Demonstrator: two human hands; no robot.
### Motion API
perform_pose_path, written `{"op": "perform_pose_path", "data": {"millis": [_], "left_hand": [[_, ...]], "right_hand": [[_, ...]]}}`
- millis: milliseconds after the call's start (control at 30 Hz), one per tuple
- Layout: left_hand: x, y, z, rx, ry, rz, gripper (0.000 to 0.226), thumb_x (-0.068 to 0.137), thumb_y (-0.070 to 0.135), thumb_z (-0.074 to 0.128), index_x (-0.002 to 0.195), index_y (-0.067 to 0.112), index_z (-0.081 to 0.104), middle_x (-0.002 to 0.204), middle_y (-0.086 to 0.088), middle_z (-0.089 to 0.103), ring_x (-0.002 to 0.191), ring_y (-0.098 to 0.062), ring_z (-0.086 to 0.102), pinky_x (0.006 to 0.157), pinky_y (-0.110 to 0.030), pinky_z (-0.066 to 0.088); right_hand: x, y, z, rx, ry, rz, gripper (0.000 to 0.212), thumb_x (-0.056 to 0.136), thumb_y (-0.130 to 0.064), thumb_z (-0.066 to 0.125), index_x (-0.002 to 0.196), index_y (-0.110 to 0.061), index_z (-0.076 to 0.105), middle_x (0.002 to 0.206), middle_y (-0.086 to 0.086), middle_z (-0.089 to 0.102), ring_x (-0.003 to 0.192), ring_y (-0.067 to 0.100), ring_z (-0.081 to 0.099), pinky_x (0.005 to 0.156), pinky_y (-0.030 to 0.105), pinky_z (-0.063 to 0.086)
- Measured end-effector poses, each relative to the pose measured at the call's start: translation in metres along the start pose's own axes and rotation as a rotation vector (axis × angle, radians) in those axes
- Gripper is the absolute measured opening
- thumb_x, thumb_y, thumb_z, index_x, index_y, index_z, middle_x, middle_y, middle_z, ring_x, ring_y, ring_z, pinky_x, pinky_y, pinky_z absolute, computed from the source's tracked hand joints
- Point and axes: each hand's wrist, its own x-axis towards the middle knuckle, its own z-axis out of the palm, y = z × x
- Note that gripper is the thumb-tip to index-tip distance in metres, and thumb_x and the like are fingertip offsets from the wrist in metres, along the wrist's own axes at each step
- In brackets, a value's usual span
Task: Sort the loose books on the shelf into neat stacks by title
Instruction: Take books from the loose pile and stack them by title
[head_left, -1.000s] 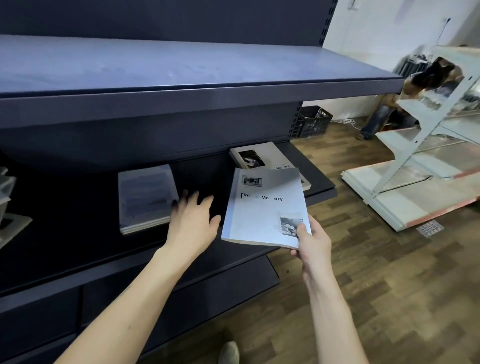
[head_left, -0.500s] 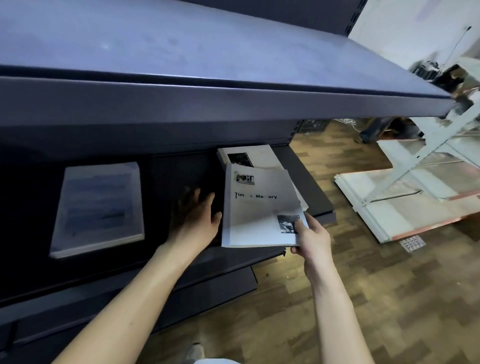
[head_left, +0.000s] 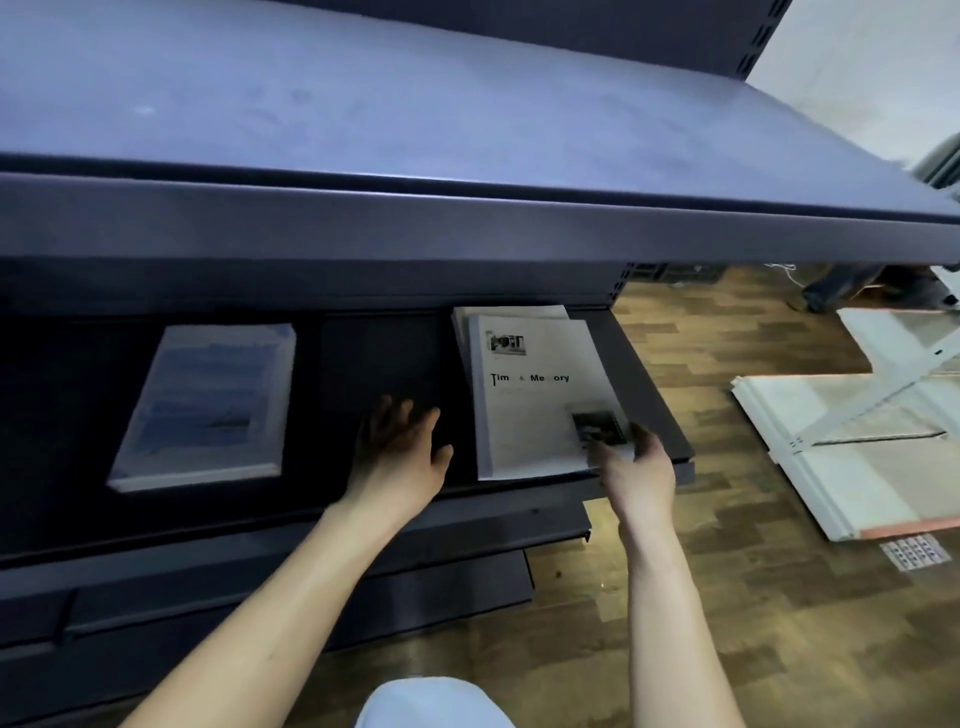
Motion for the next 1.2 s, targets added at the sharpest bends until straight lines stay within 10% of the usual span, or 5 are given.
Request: {"op": "perform_pose_path", "data": {"millis": [1200], "left_hand": [[0.009,0.067,0.021,0.128,0.098,-0.235,0.057,0.099,0.046,0.040,0.151,0.027,0.027,0.158,-0.002,0.024,0.149,-0.027,0.007,0.120,-0.045,0.017]], "right_hand": [[0.055,0.031,-0.003,-0.244,0.008,-0.162,0.059,0.076,-0.047,0.080,0.112,-0.004,0.062,0.115,0.018,0.058,0.110,0.039,0.052,0.089,0.046,0.044]]}}
